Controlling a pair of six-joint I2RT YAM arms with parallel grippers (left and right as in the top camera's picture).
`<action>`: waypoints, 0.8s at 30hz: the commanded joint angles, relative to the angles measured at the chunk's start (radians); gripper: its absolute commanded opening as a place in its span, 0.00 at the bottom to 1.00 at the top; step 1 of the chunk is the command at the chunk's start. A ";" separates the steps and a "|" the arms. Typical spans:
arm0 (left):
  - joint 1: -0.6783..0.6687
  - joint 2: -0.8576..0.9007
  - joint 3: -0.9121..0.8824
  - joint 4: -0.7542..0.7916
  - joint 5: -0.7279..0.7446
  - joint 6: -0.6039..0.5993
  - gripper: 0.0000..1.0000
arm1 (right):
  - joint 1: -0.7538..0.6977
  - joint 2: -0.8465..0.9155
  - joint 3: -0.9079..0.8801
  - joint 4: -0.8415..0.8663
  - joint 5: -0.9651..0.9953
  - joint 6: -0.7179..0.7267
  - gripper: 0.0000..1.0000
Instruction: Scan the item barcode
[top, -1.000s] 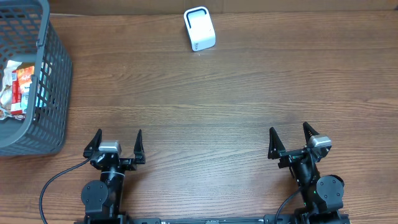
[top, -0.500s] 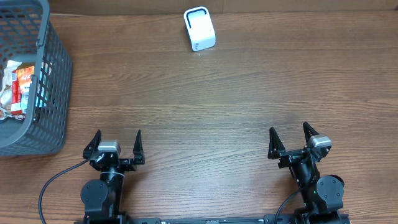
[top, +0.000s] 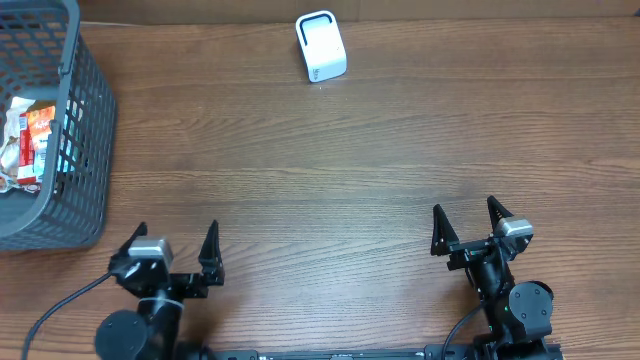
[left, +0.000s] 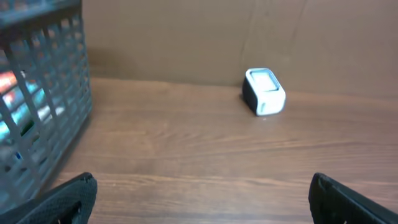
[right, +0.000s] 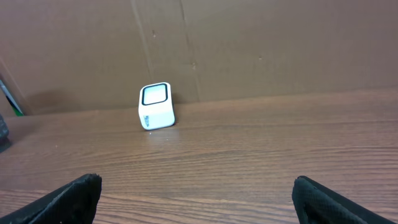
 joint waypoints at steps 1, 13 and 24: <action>0.004 0.112 0.150 -0.063 0.029 -0.021 1.00 | -0.003 -0.009 -0.011 0.006 0.005 -0.006 1.00; 0.004 0.871 1.024 -0.716 0.201 0.098 1.00 | -0.003 -0.009 -0.011 0.006 0.005 -0.006 1.00; 0.013 1.242 1.313 -0.606 0.130 0.080 1.00 | -0.003 -0.009 -0.011 0.006 0.005 -0.006 1.00</action>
